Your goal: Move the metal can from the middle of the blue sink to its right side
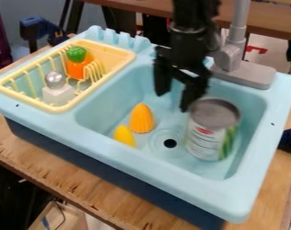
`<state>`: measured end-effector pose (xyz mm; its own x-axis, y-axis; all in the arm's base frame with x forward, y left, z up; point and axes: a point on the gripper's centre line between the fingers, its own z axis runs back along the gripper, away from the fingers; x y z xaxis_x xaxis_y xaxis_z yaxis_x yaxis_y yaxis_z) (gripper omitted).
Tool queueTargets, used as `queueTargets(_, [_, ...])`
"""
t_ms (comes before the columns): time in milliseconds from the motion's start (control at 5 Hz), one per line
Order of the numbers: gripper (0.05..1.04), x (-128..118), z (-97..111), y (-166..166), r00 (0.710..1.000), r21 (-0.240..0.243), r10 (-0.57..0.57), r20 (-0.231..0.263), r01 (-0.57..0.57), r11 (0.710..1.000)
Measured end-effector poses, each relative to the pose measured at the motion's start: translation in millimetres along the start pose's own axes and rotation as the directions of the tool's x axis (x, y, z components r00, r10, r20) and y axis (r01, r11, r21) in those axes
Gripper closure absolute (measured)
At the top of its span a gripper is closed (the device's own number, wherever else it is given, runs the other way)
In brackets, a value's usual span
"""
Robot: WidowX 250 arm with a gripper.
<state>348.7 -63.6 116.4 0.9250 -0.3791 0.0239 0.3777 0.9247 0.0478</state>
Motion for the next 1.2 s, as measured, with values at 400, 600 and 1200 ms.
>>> queueTargets(400, [0.081, 4.2, 3.1, -14.7, 0.999, -0.017, -0.039, 0.009, 0.039, 0.999])
queueTargets(600, [0.081, 2.7, 10.6, -17.2, 1.000, 0.023, -0.019, -0.022, 0.019, 1.000])
queueTargets(1200, [0.082, -25.3, 80.5, 7.5, 0.994, 0.106, 0.107, 0.006, -0.107, 0.989])
